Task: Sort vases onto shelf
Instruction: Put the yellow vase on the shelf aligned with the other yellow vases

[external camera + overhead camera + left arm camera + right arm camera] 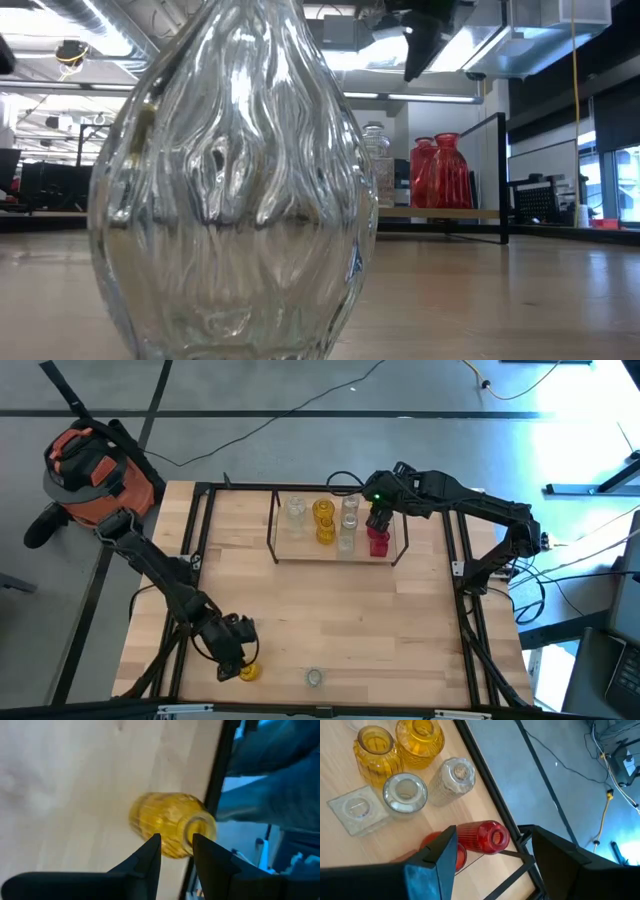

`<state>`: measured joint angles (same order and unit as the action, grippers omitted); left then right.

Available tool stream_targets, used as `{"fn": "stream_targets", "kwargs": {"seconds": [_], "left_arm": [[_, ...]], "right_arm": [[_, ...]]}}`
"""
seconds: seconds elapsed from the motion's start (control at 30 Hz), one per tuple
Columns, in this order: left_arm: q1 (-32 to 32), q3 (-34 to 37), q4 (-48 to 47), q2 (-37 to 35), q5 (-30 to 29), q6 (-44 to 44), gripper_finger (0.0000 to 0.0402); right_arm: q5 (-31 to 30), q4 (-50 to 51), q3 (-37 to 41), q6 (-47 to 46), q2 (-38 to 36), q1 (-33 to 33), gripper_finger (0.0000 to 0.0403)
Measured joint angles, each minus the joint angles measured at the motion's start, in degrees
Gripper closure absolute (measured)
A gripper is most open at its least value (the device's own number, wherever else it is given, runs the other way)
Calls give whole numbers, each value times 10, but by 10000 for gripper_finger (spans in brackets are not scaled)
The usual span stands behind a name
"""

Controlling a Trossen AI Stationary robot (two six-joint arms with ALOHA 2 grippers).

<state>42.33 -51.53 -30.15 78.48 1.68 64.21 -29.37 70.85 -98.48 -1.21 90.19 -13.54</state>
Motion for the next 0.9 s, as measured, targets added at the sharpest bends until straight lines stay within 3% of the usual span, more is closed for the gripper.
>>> {"fn": "stream_targets", "kwargs": {"seconds": [0.53, 0.9], "left_arm": [[4, 0, 8, 1, 4, -19, 296], [3, -5, 65, 77, 29, -14, 296]], "right_arm": [[7, 0, 0, -16, 0, 0, 192], [7, 0, 0, -17, 0, 0, 192]]}}
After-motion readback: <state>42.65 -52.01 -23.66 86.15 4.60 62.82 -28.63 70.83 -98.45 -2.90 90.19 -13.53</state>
